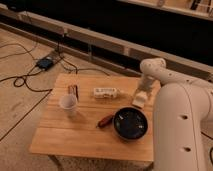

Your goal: Place the white sponge in the ceramic cup

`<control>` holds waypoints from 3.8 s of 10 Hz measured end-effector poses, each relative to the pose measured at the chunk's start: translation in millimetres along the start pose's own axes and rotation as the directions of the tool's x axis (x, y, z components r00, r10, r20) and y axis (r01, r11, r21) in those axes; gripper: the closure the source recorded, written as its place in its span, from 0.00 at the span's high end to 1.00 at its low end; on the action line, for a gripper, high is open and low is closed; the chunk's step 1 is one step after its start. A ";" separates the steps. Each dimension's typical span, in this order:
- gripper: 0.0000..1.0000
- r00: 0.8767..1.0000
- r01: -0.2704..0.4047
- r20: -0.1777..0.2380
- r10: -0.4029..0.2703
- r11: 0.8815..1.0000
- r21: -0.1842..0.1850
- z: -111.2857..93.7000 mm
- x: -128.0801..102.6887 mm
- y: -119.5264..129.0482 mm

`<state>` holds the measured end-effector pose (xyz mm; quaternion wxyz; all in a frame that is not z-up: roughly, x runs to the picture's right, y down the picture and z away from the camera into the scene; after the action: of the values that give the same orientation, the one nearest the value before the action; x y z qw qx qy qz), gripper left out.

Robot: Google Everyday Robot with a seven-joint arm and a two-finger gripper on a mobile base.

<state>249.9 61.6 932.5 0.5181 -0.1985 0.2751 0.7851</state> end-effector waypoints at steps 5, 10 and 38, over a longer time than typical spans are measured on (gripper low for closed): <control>0.65 1.000 0.007 -0.022 -0.007 1.000 -0.005 15.4 -6.6 2.6; 0.58 0.999 0.017 -0.041 -0.017 1.000 0.018 26.0 -9.7 1.2; 0.00 0.581 0.794 0.413 -0.701 0.601 -0.096 -146.4 141.5 279.3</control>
<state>-58.4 -19.2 798.6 0.8086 -0.2295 -0.0377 0.5404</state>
